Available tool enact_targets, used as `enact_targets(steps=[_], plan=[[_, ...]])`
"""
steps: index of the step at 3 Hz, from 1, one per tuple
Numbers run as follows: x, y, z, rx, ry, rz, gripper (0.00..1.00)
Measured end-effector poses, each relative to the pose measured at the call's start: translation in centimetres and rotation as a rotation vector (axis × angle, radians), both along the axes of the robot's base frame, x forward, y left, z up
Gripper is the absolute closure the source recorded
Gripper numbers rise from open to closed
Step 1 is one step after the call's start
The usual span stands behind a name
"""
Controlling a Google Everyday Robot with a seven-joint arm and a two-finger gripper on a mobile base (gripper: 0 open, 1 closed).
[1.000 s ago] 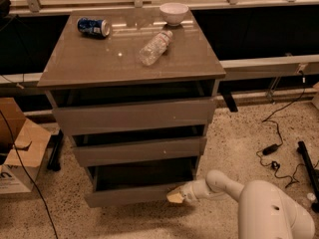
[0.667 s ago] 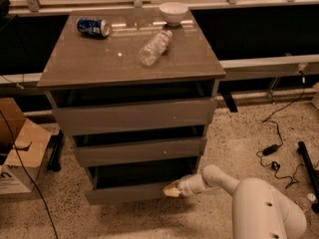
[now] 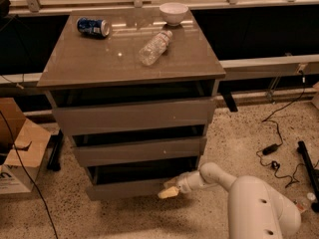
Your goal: Close bottom drawer
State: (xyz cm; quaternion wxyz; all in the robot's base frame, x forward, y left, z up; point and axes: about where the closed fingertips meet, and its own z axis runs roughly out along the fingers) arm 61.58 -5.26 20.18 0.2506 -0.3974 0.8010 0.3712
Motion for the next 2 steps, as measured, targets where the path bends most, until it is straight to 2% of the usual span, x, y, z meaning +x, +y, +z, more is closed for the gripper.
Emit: enact_targets(steps=[1,2], plan=[[2.43,1.03,0.52,-0.001,-0.026,0.013,0.0],[2.05,0.92,0.53,-0.001,-0.026,0.013,0.0]])
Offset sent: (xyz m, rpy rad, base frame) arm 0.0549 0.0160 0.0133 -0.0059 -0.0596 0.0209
